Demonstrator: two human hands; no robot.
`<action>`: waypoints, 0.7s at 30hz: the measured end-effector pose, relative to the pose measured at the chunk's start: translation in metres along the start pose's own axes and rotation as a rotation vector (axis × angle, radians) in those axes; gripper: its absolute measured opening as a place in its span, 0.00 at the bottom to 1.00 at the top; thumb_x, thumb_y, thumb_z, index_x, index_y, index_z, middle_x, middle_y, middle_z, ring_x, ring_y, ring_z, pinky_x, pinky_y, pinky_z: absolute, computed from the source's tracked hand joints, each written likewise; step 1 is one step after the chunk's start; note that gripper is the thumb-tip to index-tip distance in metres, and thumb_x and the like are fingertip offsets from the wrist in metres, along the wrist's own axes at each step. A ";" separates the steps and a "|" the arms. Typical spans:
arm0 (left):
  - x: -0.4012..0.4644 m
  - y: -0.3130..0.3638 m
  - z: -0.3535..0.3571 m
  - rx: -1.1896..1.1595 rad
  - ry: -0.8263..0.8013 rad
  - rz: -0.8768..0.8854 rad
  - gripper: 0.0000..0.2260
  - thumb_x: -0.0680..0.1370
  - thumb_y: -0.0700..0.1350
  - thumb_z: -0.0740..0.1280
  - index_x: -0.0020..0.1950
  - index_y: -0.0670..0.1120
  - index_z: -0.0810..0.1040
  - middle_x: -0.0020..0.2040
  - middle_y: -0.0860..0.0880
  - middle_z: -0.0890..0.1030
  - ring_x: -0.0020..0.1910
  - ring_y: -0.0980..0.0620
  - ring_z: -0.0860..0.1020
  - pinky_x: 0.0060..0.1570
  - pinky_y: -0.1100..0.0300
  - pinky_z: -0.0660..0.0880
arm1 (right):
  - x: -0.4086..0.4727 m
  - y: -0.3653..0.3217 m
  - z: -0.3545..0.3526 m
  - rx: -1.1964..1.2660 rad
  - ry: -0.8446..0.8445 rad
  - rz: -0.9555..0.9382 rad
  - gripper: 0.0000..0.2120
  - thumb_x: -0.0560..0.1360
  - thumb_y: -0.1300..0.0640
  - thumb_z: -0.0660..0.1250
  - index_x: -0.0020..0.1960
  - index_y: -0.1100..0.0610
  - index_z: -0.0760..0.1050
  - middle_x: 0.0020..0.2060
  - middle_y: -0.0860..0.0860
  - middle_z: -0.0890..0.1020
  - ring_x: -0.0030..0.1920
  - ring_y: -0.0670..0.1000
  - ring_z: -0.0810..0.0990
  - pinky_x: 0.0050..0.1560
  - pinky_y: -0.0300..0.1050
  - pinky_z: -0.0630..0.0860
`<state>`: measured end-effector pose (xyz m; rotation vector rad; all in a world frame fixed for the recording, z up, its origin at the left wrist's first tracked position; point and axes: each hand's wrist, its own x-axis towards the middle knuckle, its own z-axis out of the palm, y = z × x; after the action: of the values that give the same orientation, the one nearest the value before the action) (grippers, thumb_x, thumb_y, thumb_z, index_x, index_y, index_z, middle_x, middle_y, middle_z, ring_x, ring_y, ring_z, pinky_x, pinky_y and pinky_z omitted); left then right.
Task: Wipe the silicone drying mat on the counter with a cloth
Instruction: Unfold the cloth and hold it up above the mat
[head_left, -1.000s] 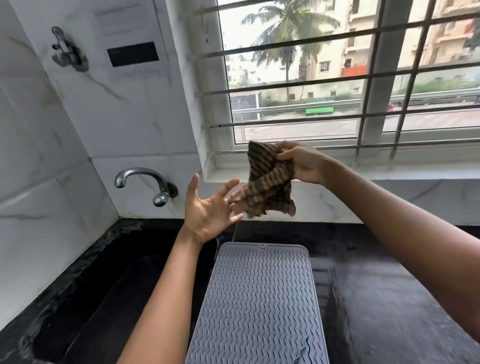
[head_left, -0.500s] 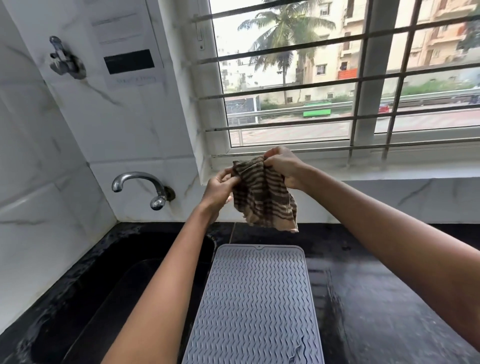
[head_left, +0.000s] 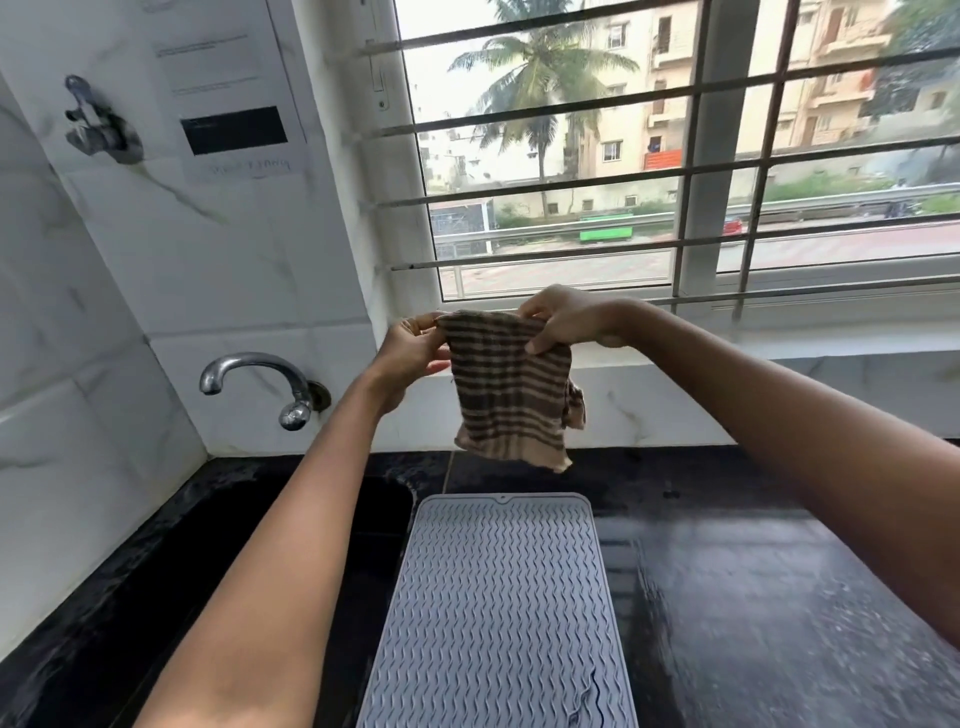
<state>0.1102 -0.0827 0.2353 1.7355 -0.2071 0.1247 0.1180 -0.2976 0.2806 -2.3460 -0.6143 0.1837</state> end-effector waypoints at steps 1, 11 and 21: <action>0.001 0.003 -0.004 0.030 -0.001 0.016 0.14 0.77 0.49 0.66 0.58 0.41 0.79 0.49 0.46 0.82 0.46 0.49 0.81 0.48 0.60 0.78 | -0.002 -0.003 -0.004 -0.021 0.001 0.004 0.07 0.72 0.69 0.66 0.49 0.62 0.77 0.50 0.61 0.79 0.50 0.57 0.77 0.52 0.53 0.77; 0.004 0.016 -0.032 0.087 -0.155 -0.039 0.15 0.80 0.48 0.62 0.63 0.43 0.77 0.57 0.48 0.81 0.54 0.51 0.81 0.56 0.57 0.78 | -0.010 -0.015 -0.010 -0.124 0.085 -0.009 0.10 0.72 0.62 0.70 0.48 0.69 0.78 0.41 0.61 0.79 0.42 0.55 0.77 0.45 0.52 0.78; -0.045 -0.007 0.027 -0.309 -0.367 -0.257 0.20 0.81 0.58 0.55 0.57 0.45 0.77 0.52 0.45 0.83 0.53 0.46 0.81 0.55 0.51 0.79 | -0.044 0.024 0.013 0.241 0.085 0.145 0.06 0.73 0.60 0.68 0.41 0.57 0.71 0.40 0.54 0.76 0.42 0.49 0.77 0.39 0.41 0.79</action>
<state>0.0664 -0.1056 0.2151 1.4497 -0.2539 -0.3980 0.0850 -0.3263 0.2539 -2.1522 -0.3587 0.2103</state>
